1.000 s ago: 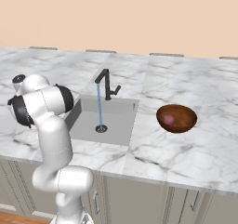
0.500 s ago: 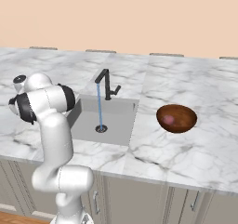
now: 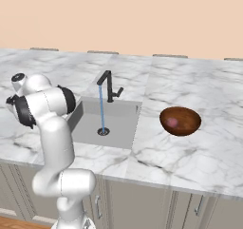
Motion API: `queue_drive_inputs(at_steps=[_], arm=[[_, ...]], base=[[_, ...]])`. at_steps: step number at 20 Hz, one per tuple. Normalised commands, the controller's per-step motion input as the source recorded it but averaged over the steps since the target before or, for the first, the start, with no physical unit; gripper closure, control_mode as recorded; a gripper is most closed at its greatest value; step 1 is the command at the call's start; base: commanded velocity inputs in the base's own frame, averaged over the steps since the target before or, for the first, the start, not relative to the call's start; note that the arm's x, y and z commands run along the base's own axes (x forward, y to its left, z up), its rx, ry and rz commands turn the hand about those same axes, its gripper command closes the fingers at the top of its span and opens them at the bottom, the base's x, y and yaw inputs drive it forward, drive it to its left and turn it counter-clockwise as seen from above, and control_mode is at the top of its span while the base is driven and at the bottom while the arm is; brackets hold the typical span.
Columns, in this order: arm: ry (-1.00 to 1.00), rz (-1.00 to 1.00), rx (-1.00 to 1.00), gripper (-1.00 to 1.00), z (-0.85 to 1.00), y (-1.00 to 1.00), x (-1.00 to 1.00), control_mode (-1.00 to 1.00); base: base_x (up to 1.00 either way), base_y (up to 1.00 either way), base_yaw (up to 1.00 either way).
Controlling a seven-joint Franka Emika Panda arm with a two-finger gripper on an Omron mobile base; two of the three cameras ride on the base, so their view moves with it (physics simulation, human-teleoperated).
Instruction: Pick the tomatos from the sink and place them in one bowl. Place the onion in the other bowl. Then turn off the sink faucet.
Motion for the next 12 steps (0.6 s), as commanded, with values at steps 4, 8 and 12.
queue_drive_inputs(at_steps=[4, 8, 12], arm=[[0.00, -0.01, 0.00, -1.00, 0.48, -0.06, 0.00, -1.00], [0.00, -0.02, 0.02, -1.00, 0.48, -0.39, -0.03, -1.00], [0.00, -0.02, 0.07, -1.00, 0.37, -0.57, -0.15, -1.00]], base=[[0.00, 0.00, 0.00], [0.00, 0.00, 0.00], [0.00, 0.00, 0.00]])
